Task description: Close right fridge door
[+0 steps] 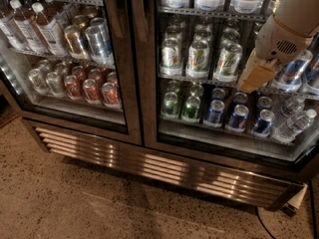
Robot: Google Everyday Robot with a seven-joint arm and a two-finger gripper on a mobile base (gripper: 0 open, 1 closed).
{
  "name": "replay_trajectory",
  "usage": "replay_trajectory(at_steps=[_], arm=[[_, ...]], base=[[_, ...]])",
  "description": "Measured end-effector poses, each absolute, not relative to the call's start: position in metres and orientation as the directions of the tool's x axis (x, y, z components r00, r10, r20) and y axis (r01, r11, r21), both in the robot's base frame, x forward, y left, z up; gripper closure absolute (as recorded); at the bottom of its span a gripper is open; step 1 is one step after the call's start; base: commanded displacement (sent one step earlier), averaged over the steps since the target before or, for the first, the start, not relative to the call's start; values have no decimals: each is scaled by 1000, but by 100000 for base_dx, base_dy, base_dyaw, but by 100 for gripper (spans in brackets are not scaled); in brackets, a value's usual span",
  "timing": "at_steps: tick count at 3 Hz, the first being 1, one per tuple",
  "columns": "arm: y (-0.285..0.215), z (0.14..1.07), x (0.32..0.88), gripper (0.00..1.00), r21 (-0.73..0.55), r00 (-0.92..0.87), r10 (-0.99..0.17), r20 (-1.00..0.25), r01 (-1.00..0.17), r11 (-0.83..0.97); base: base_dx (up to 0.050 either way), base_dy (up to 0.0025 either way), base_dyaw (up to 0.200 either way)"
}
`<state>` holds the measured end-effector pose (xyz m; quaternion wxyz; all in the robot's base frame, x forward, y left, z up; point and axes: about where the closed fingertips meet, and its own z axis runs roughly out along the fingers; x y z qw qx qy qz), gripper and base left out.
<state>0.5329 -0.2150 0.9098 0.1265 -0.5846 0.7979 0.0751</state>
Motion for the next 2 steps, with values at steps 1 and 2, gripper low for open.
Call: replay_trajectory(at_steps=[1,2], arm=[[-215,910,533,100,-28,-284,-914,-290,-952,305],[-215,910,533,100,-28,-284,-914,-290,-952,305]], base=[[-5000,1,-3],[0,0,0]])
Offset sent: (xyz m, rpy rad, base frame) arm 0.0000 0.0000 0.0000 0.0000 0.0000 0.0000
